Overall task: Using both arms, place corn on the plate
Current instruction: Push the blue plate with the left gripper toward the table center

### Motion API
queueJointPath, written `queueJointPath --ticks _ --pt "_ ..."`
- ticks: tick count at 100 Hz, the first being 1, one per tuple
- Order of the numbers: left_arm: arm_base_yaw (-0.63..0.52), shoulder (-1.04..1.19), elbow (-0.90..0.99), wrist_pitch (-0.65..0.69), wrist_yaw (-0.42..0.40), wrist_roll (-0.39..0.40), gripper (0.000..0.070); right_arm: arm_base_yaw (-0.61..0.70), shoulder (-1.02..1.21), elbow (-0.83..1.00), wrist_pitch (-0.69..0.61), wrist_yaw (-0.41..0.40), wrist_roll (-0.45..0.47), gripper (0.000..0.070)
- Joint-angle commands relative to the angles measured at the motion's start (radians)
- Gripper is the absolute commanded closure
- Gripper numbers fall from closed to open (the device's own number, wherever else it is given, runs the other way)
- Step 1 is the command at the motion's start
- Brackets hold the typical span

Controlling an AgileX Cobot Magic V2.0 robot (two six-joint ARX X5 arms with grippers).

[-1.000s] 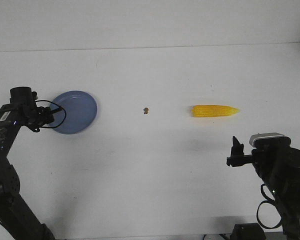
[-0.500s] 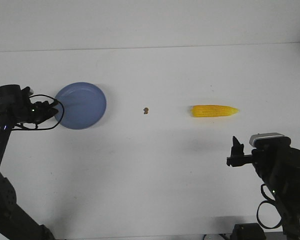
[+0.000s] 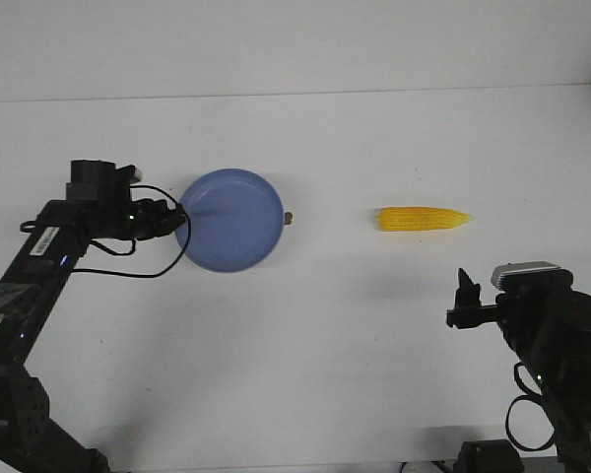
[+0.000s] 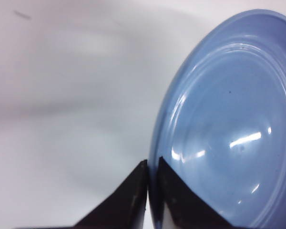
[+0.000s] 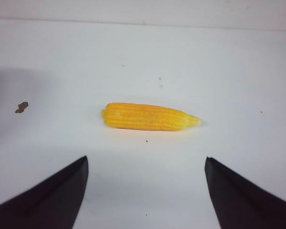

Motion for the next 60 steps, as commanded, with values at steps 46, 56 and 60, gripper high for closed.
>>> queueJointPath --ticks 46,56,60 --pt "-0.245 0.013 -0.188 0.114 -0.027 -0.028 0.0689 0.001 0.004 0.017 0.011 -0.001 0.013 0.0185" --pt "-0.263 0.013 -0.209 0.118 -0.051 -0.027 0.0688 0.002 0.004 0.017 0.011 -0.001 0.013 0.0186" --pt "-0.267 0.013 -0.217 0.129 -0.051 -0.028 0.0688 0.001 0.004 0.017 0.011 -0.001 0.013 0.0186"
